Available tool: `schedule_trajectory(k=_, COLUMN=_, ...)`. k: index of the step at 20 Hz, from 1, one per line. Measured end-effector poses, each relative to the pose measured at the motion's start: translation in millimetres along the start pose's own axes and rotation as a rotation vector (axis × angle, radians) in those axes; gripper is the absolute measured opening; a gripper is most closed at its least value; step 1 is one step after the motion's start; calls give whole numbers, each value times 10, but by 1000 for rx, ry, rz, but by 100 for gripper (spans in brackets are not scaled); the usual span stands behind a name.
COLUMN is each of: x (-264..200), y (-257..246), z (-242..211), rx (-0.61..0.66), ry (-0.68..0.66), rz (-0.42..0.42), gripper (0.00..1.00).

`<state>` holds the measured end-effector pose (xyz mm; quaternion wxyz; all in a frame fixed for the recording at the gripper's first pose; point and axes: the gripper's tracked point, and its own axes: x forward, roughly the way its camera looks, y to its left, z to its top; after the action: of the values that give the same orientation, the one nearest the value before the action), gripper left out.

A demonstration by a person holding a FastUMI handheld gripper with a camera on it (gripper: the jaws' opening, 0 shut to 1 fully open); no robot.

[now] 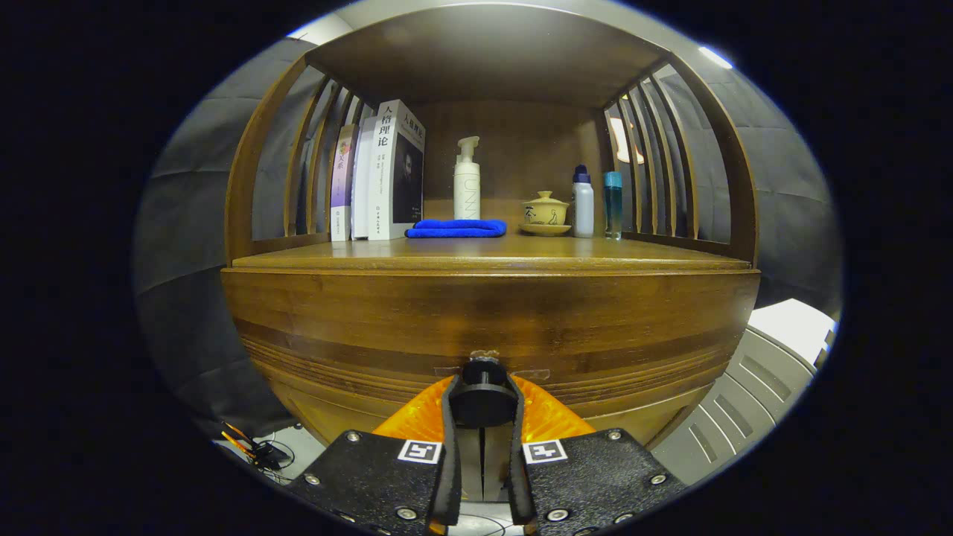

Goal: Pull open the drawer, take out the items inside it, and place them on the countertop above the cabinet.

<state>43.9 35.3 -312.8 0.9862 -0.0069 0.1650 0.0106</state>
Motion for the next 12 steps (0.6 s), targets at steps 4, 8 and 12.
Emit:
schedule_trajectory(k=4, x=-141, y=-3, z=-19, rx=-7, ry=-19, rz=-4, gripper=26)
schedule_trajectory(k=8, x=-394, y=-3, z=-76, rx=2, ry=-7, rz=3, gripper=26)
schedule_trajectory(k=12, x=-691, y=-1, z=-136, rx=11, ry=19, rz=9, gripper=26)
